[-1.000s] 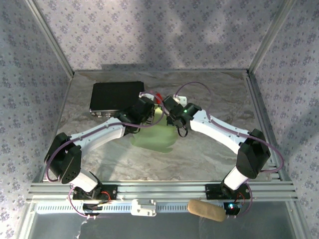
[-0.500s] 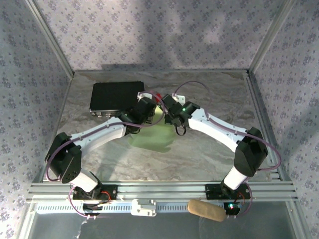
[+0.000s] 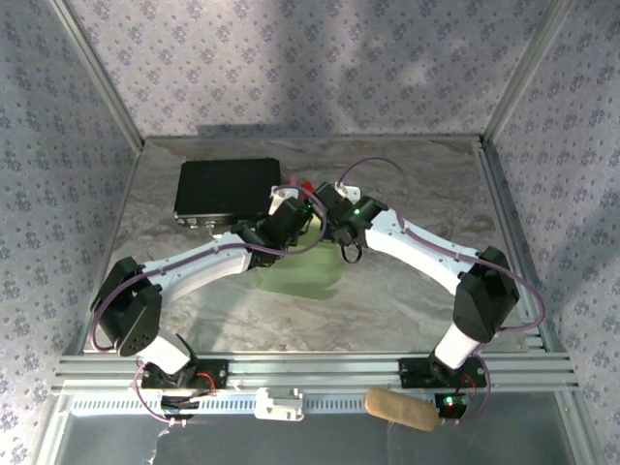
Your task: Fold the paper box
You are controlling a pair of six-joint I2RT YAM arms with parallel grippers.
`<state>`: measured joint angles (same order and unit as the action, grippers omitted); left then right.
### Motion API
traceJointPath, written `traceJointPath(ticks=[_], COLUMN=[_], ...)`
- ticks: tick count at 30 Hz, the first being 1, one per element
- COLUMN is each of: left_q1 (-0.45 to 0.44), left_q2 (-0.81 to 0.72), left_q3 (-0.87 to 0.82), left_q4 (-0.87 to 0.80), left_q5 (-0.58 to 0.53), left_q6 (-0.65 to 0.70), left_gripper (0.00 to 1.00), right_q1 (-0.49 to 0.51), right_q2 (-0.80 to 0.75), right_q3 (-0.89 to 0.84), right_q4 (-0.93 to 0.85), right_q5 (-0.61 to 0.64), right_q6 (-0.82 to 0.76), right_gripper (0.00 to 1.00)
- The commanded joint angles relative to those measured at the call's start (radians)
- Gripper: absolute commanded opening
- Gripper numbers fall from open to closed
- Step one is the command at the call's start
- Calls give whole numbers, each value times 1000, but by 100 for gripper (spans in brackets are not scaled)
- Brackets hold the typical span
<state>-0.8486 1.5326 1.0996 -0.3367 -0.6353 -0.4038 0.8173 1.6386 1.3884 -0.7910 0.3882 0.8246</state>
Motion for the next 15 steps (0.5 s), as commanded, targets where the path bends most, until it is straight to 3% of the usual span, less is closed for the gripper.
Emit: traceJointPath(ticks=[1, 4, 7, 15], left_q1=[28, 49, 62, 86], left_q2=[-45, -84, -129, -204], left_q3=[-21, -28, -40, -74], left_q4=[-13, -16, -7, -31], left_q5=[33, 111, 202, 330], left_q6=[28, 25, 36, 49], left_gripper=[31, 43, 49, 55], right_q1=[9, 7, 4, -2], right_q2=[4, 10, 15, 20], right_q3=[26, 30, 30, 40], right_q4=[-50, -52, -51, -55], right_q5=[50, 49, 46, 43], right_q6=[34, 34, 35, 33], right_gripper=[0, 0, 0, 0])
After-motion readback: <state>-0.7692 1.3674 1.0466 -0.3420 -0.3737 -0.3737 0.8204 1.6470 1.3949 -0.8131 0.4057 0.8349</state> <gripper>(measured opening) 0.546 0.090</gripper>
